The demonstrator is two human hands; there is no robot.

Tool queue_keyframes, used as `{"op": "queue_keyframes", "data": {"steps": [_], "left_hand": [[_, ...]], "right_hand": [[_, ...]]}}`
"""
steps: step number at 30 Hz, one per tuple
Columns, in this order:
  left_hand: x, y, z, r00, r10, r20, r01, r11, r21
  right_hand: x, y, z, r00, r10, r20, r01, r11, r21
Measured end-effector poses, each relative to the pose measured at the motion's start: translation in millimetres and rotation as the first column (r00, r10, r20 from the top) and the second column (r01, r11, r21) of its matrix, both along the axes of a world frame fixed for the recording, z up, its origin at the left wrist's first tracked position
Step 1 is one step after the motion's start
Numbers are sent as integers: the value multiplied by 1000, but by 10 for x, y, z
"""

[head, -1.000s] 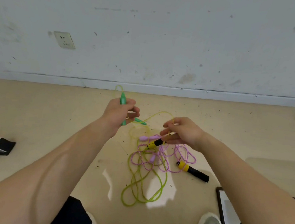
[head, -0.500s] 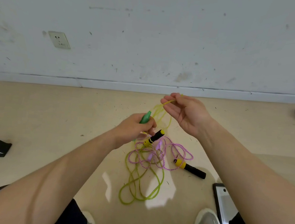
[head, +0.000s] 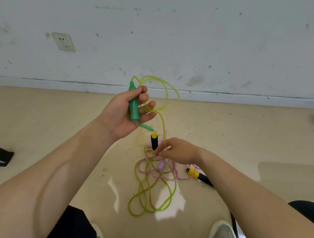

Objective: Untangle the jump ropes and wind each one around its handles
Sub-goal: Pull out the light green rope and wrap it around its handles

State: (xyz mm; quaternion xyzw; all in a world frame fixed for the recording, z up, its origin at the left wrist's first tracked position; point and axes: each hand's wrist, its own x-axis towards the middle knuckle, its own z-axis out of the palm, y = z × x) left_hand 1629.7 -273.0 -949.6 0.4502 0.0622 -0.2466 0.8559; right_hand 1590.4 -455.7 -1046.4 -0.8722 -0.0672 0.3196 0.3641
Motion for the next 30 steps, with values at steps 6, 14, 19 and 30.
{"op": "queue_keyframes", "data": {"steps": [6, 14, 19, 30], "left_hand": [[100, 148, -139, 970, 129, 204, -194, 921, 339], [-136, -111, -519, 920, -355, 166, 121, 660, 742], [-319, -242, -577, 874, -484, 43, 372, 722, 583], [-61, -99, -173, 997, -69, -17, 70, 937, 343]], "right_hand": [[18, -126, -4, 963, -239, -121, 255, 958, 132], [162, 6, 672, 850, -383, -362, 511, 430, 745], [266, -186, 818, 698, -517, -496, 592, 26, 806], [237, -398, 653, 658, -733, -170, 735, 577, 355]]}}
